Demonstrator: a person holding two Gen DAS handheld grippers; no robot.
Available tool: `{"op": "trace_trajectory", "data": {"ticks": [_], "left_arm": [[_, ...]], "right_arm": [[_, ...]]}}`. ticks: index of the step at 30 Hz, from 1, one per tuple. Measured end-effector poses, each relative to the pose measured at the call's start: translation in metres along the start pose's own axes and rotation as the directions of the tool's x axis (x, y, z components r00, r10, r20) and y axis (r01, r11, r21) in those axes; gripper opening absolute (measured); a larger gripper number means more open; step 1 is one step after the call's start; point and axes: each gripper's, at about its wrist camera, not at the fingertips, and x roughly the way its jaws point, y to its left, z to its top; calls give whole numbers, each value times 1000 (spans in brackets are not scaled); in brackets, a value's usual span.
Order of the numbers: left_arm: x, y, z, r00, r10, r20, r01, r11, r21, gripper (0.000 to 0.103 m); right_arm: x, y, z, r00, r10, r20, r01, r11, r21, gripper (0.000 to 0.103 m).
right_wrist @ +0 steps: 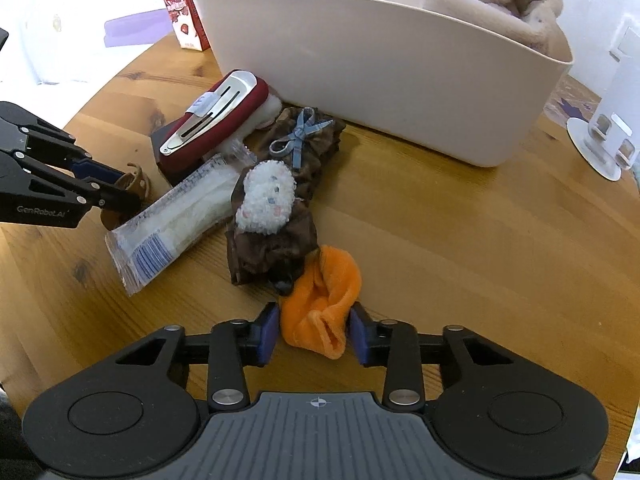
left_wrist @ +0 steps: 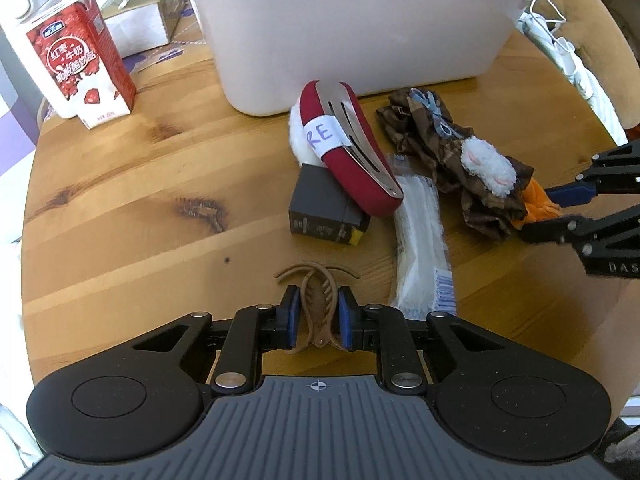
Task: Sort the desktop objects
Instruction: 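Lift the orange cloth and claw clip and carry them over the basket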
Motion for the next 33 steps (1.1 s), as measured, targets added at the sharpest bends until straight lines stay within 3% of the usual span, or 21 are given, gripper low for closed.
{"op": "trace_trajectory", "data": {"ticks": [3,5,19,33], "left_arm": [[-3,1,-4,1000,1,2,-1,1000,-5,20],[-4,2,-5,1000,3,6,-3,1000,-12,20],[-46,6,12,993,31,114,-23,997,-69,20],[-83,14,51,972,51,231,-32,996,-86,20]], "right_arm": [[-2,0,-2,1000,0,1,0,1000,-2,13],[-5,0,-4,1000,-13,8,13,1000,-10,12],[-48,-13,2,991,-57,125,56,998,9,12],[-93,-36,36,958,-86,274,85,996,18,12]]}}
